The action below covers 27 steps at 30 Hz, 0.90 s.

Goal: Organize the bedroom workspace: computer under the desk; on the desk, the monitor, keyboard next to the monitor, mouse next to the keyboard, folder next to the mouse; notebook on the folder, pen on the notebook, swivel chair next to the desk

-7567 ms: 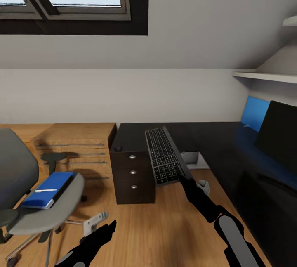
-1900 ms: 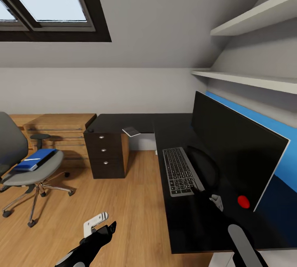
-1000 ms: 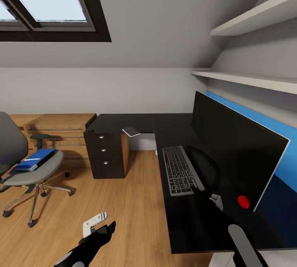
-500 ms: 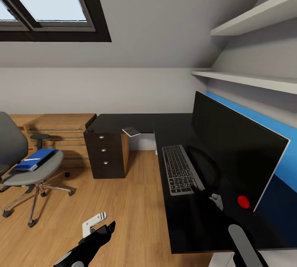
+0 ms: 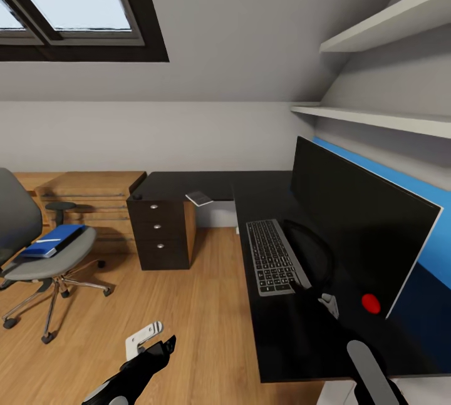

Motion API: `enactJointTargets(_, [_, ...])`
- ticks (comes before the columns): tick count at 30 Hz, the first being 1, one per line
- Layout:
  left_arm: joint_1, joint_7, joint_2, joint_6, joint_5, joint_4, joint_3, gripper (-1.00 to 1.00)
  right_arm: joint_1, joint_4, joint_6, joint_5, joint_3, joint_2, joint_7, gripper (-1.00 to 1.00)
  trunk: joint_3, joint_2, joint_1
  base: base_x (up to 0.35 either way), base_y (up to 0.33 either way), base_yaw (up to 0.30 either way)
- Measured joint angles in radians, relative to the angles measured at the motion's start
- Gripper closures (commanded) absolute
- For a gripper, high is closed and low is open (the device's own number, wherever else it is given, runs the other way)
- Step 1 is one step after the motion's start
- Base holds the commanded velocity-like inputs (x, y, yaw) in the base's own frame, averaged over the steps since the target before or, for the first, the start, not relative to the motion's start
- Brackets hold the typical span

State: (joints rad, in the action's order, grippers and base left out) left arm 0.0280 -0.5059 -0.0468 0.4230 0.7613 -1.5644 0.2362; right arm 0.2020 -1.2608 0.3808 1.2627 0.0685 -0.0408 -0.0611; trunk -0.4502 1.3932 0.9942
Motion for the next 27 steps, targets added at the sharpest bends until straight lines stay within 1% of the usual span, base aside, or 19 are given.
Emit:
enactJointTargets(5, [0.000,0.000,0.000,0.000,0.000,0.000,0.000,-1.00,0.000,0.000,-0.001,0.000,0.000,0.001,0.000,1.00,-0.016,0.035,0.019,0.000,0.000,0.000])
enactJointTargets(15, [0.000,0.001,-0.001,0.000,0.001,0.000,-0.001,-1.00,0.000,0.001,0.000,0.000,-0.004,0.003,0.005,1.00,-0.016,0.035,0.019,0.000,0.000,0.000])
enactJointTargets(18, [0.000,0.001,-0.001,0.000,0.001,0.000,0.000,-1.00,0.000,0.001,-0.005,-0.001,-0.006,0.008,0.010,1.00,-0.016,0.035,0.019,0.000,0.000,0.000])
enactJointTargets(22, [0.000,0.002,-0.002,-0.001,0.001,0.000,0.000,-1.00,0.000,0.001,-0.046,-0.001,-0.006,0.021,0.013,1.00,-0.016,0.035,0.019,0.000,0.000,0.000])
enactJointTargets(24, [0.000,0.002,-0.002,-0.001,0.001,0.000,0.000,-1.00,0.000,0.001,-0.067,-0.001,-0.007,0.024,0.014,1.00,-0.016,0.035,0.019,0.000,0.000,0.000])
enactJointTargets(27, [0.000,0.002,-0.003,-0.001,0.001,0.000,0.000,-1.00,0.000,0.001,-0.077,-0.001,-0.007,0.025,0.014,1.00,-0.016,0.035,0.019,0.000,0.000,0.000])
